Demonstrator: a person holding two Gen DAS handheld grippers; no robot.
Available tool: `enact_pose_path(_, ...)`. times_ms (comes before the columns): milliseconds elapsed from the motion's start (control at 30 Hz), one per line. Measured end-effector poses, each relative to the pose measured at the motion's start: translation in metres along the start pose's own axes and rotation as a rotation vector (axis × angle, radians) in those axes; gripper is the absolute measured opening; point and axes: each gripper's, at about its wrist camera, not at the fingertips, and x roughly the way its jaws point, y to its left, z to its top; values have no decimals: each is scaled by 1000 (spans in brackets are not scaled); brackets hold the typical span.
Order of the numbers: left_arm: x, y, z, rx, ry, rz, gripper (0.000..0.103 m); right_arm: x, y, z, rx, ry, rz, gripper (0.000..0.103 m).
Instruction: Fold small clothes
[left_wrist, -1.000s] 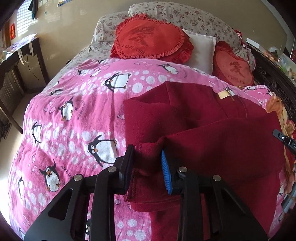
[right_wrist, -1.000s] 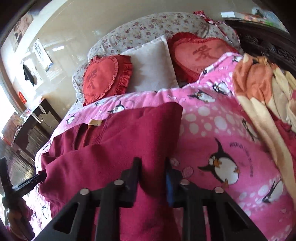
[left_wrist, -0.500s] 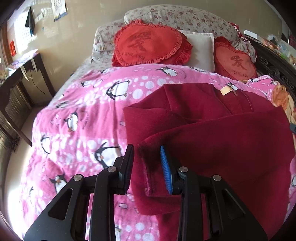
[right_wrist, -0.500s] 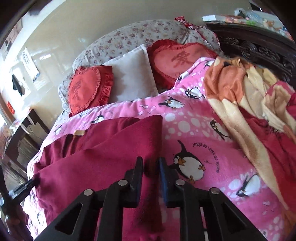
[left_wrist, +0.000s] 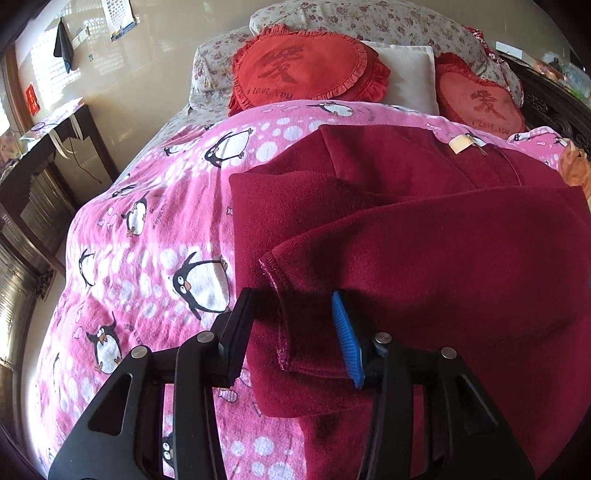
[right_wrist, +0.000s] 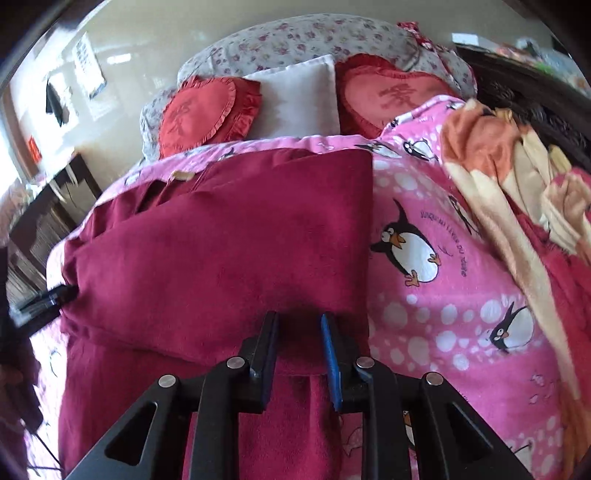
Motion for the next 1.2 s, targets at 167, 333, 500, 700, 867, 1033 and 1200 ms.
enact_pose_path(167, 1, 0, 2, -2, 3, 11, 51, -20, 5, 2, 2, -14, -33, 21)
enact_pose_path(333, 6, 7, 3, -38, 12, 3, 61, -34, 26, 0, -56, -34, -14, 32)
enact_pose_path(500, 6, 7, 2, -27, 6, 15, 66, -15, 36, -2, -87, 0, -62, 32)
enact_pose_path(700, 3, 9, 1, -29, 20, 2, 66, -1, 17, -4, -19, 23, -31, 36)
enact_pose_path(867, -6, 10, -3, -26, 32, -16, 66, -8, 20, -3, -24, 28, -35, 37)
enact_pose_path(1033, -19, 14, -14, -38, 43, -44, 66, -27, 26, -2, -18, 6, -20, 39)
enact_pose_path(1200, -37, 19, -38, -44, 70, -84, 66, -44, 25, -10, 13, 8, 13, 47)
